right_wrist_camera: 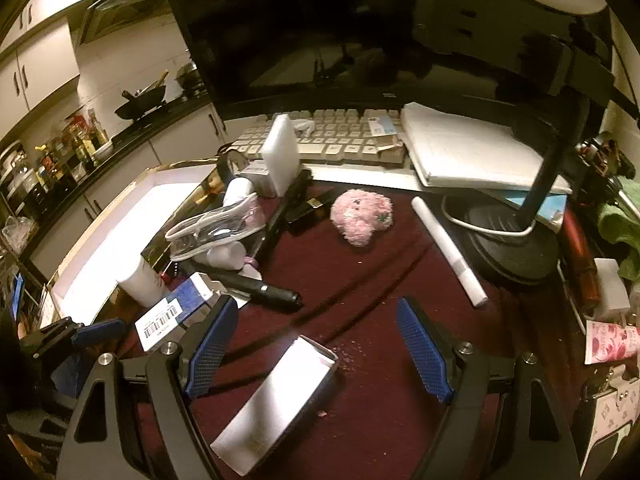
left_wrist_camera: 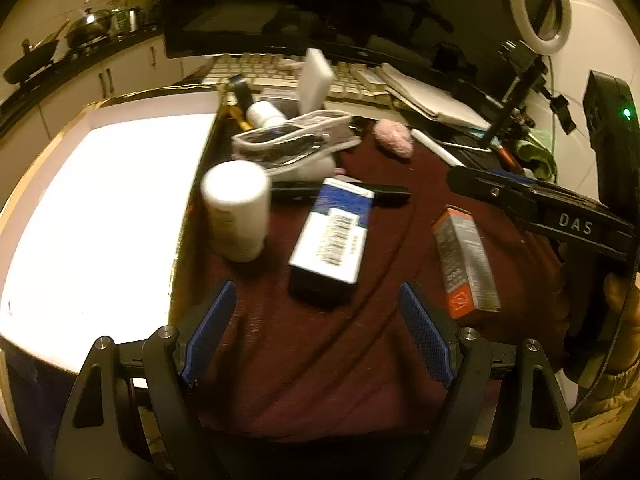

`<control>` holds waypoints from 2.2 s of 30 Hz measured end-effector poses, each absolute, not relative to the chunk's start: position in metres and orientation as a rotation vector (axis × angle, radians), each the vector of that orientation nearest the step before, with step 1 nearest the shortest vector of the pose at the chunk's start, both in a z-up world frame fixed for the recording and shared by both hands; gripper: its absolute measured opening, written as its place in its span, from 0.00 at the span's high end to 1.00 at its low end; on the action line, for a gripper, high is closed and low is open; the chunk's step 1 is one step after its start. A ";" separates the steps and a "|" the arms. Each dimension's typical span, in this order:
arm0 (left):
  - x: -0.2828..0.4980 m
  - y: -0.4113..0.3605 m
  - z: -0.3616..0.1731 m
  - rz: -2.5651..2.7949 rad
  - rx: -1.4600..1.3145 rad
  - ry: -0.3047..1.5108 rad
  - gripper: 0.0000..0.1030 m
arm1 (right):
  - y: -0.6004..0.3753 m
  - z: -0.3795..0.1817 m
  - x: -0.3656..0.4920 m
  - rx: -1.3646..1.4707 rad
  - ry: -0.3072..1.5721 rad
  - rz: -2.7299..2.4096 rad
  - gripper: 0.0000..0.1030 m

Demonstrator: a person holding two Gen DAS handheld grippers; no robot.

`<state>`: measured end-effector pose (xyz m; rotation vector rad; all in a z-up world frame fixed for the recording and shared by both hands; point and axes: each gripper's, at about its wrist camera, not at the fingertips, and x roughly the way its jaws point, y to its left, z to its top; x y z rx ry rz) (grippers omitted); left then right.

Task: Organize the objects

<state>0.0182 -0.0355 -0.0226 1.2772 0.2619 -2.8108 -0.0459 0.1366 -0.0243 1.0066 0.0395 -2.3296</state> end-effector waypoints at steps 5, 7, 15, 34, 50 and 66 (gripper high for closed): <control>0.020 -0.048 -0.022 -2.800 1.263 0.321 0.18 | 0.133 -0.027 -0.047 1.008 0.044 -2.314 0.20; 0.020 -0.045 -0.021 -2.826 1.257 0.332 0.18 | 0.132 -0.029 -0.047 1.012 0.043 -2.312 0.20; 0.000 -0.024 -0.011 -2.896 1.247 0.235 0.18 | 0.128 -0.031 -0.048 1.018 0.042 -2.302 0.20; -0.021 -0.032 -0.023 -2.962 1.232 0.292 0.19 | 0.137 -0.030 -0.054 1.082 0.070 -2.445 0.20; -0.017 -0.043 -0.040 -2.925 1.322 0.398 0.55 | 0.115 -0.027 -0.029 1.111 0.107 -2.430 0.20; -0.012 -0.049 -0.044 -2.920 1.312 0.447 0.63 | 0.125 -0.032 -0.020 1.150 0.110 -2.435 0.20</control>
